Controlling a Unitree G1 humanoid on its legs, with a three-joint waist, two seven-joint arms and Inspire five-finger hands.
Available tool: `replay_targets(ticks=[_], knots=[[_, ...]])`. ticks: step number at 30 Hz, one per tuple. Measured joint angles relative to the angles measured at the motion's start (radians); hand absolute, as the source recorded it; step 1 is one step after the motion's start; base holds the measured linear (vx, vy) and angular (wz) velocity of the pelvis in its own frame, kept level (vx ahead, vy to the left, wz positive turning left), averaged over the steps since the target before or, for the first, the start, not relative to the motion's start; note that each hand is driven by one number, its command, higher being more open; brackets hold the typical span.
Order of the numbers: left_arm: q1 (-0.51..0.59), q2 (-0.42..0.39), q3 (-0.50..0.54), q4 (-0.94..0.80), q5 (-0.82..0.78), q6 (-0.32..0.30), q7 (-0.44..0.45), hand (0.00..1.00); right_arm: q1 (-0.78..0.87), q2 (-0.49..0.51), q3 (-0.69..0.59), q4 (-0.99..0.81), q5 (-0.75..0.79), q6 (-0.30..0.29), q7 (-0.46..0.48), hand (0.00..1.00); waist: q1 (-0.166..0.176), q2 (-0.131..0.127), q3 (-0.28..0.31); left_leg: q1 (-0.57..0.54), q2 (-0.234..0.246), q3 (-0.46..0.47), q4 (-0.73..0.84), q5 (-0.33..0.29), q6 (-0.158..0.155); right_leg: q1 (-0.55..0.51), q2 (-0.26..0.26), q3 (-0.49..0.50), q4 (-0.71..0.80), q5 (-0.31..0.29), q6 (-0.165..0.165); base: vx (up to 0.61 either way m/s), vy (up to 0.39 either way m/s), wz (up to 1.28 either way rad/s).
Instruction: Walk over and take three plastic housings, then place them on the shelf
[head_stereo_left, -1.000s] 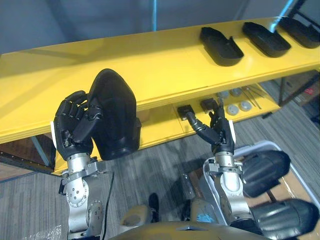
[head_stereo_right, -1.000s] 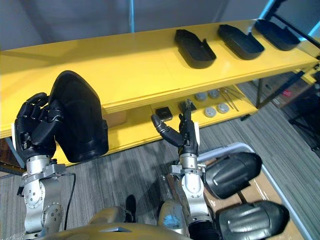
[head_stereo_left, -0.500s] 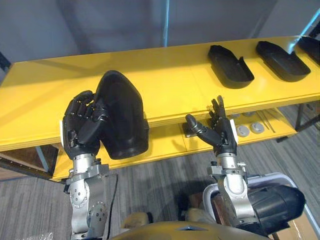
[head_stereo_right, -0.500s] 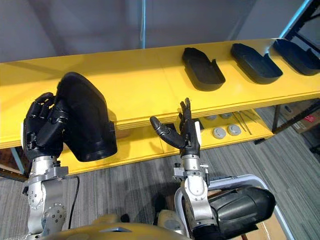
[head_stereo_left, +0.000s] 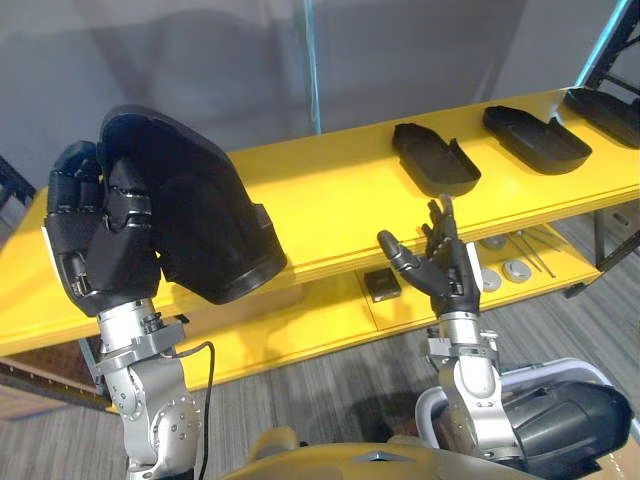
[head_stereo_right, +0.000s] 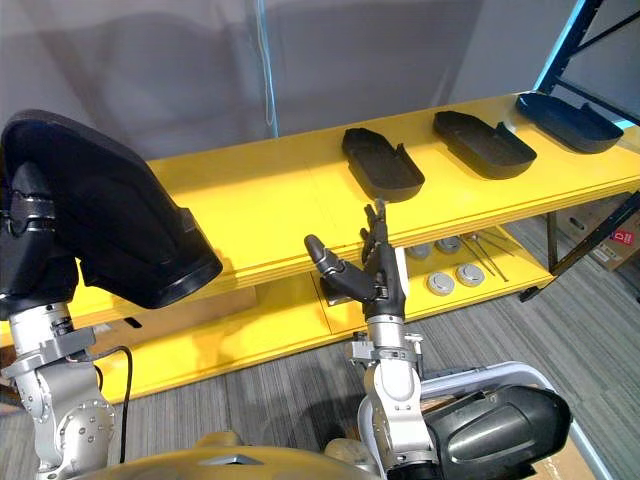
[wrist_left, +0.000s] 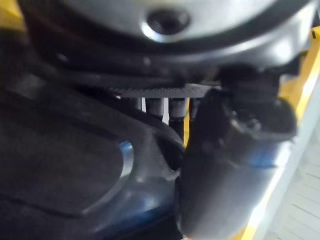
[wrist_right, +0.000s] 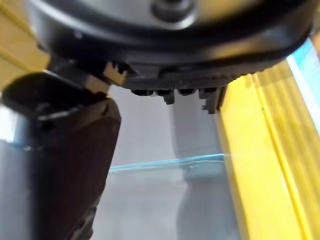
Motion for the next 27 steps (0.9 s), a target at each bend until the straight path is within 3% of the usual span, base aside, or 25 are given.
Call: replay_targets(ticks=[2, 3, 5, 9, 13, 18, 27], knots=[[-0.054, 0.02, 0.001, 0.016, 0.001, 0.0, 0.023, 0.0, 0.006, -0.009, -0.008, -0.024, 0.0, 0.0, 0.002, 1.0, -0.018, 0.01, -0.005, 0.031, 0.012, 0.006, -0.144, 0.028, -0.009, -0.008, -0.015, 0.018, 0.011, -0.006, 0.013, 0.01, 0.178, -0.27], [-0.087, 0.04, 0.001, 0.041, 0.003, 0.001, 0.043, 0.0, 0.008, -0.021, -0.008, -0.024, 0.001, -0.001, 0.006, 1.0, -0.024, 0.025, -0.013, 0.06, 0.017, 0.023, -0.204, 0.082, -0.037, -0.021, -0.017, 0.04, 0.032, -0.012, 0.034, 0.02, 0.215, -0.39], [-0.125, 0.062, 0.002, 0.089, 0.008, 0.002, 0.087, 0.0, 0.01, -0.046, -0.006, -0.024, 0.004, 0.0, 0.025, 1.0, -0.031, 0.038, -0.018, 0.089, -0.004, 0.039, -0.24, 0.158, -0.051, -0.026, -0.023, 0.076, 0.03, 0.0, 0.062, 0.03, 0.225, -0.66], [-0.193, 0.065, 0.041, 0.201, -0.002, 0.015, 0.218, 0.0, 0.028, -0.044, 0.032, -0.026, 0.048, 0.0, 0.061, 1.0, -0.077, 0.014, -0.017, 0.153, -0.09, 0.103, -0.345, 0.207, -0.03, -0.029, -0.092, 0.127, 0.014, 0.025, 0.105, 0.07, 0.205, -0.38], [-0.283, 0.066, 0.09, 0.302, 0.0, 0.02, 0.345, 0.0, 0.057, -0.033, 0.095, -0.026, 0.045, 0.002, 0.079, 1.0, -0.081, 0.013, -0.018, 0.191, -0.116, 0.132, -0.397, 0.213, -0.022, -0.027, -0.105, 0.137, 0.005, 0.03, 0.118, 0.06, 0.103, -0.2], [-0.374, 0.118, 0.129, 0.424, 0.001, 0.023, 0.419, 0.0, 0.08, -0.021, 0.165, -0.03, 0.042, 0.038, 0.123, 1.0, -0.103, 0.011, -0.019, 0.215, -0.112, 0.143, -0.422, 0.215, -0.025, -0.007, -0.098, 0.139, -0.019, 0.032, 0.122, 0.02, -0.021, -0.06], [-0.515, 0.161, 0.203, 0.658, -0.003, 0.025, 0.524, 0.0, 0.13, -0.04, 0.21, -0.09, 0.042, 0.044, 0.137, 1.0, -0.133, 0.007, -0.022, 0.206, -0.098, 0.167, -0.423, 0.216, -0.033, -0.029, -0.075, 0.159, -0.02, 0.032, 0.121, -0.01, -0.045, -0.07]])
